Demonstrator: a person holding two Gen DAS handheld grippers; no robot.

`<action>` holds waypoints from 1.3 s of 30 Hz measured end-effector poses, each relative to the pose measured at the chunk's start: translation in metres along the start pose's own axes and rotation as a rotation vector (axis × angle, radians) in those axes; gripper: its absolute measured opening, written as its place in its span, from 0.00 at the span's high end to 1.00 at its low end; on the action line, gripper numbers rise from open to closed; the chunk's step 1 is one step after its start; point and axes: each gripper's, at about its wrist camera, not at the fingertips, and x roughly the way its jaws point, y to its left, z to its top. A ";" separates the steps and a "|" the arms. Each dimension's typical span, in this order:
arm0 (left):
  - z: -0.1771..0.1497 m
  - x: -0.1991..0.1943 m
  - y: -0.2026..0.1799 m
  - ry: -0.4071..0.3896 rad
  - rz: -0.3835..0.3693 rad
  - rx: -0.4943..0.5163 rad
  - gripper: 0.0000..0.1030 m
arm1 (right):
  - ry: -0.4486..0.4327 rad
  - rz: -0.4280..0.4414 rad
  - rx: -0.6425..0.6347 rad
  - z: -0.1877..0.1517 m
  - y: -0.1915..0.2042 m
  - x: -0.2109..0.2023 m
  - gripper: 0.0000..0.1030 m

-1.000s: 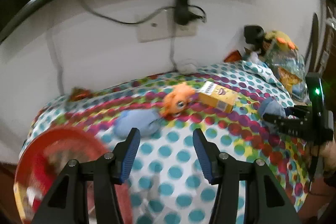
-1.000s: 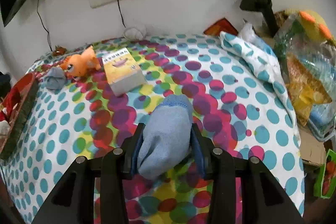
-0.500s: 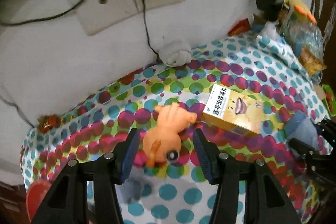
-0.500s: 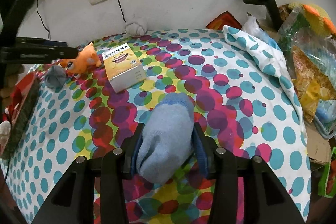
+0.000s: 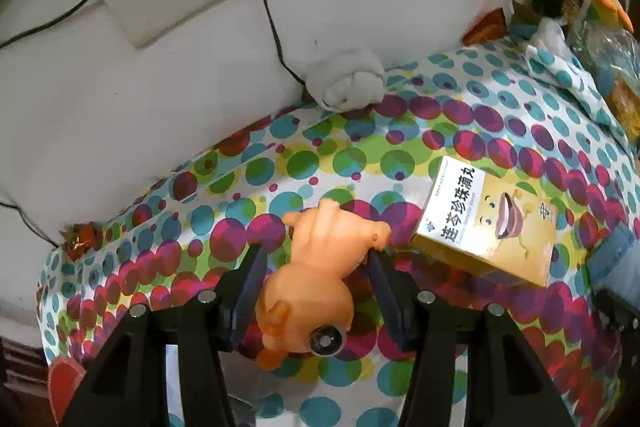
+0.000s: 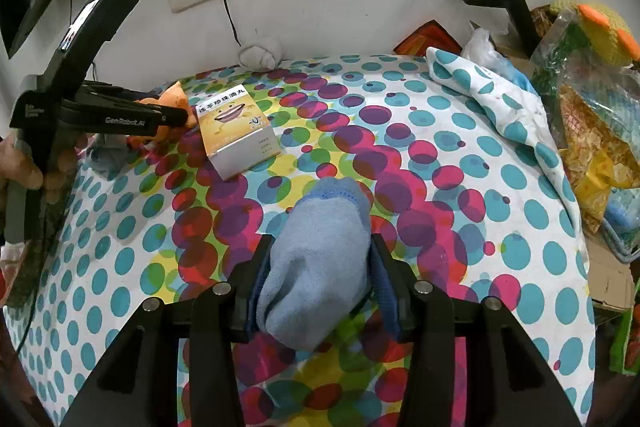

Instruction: Organize objects

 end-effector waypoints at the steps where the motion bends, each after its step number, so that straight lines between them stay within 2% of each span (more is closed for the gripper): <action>1: -0.002 0.000 -0.002 -0.009 0.019 0.000 0.48 | 0.000 0.000 -0.001 0.000 0.001 0.000 0.56; 5: -0.005 -0.002 -0.009 -0.025 0.065 0.011 0.49 | 0.000 0.001 0.000 0.000 0.002 0.001 0.56; 9: -0.008 -0.005 -0.011 -0.043 0.087 -0.030 0.53 | -0.002 -0.012 0.008 0.001 0.003 0.001 0.56; 11: -0.010 -0.007 -0.009 -0.046 0.103 -0.061 0.61 | -0.002 -0.011 0.008 0.001 0.003 0.002 0.56; 15: -0.018 -0.015 -0.003 -0.049 0.065 -0.119 0.61 | -0.001 -0.015 0.009 0.002 0.003 0.002 0.56; 26: -0.050 -0.036 -0.014 -0.065 0.031 -0.168 0.61 | -0.001 -0.019 0.011 0.005 0.005 0.003 0.56; 39: -0.103 -0.076 -0.028 -0.121 0.027 -0.255 0.61 | 0.000 -0.030 0.010 0.005 0.009 0.004 0.56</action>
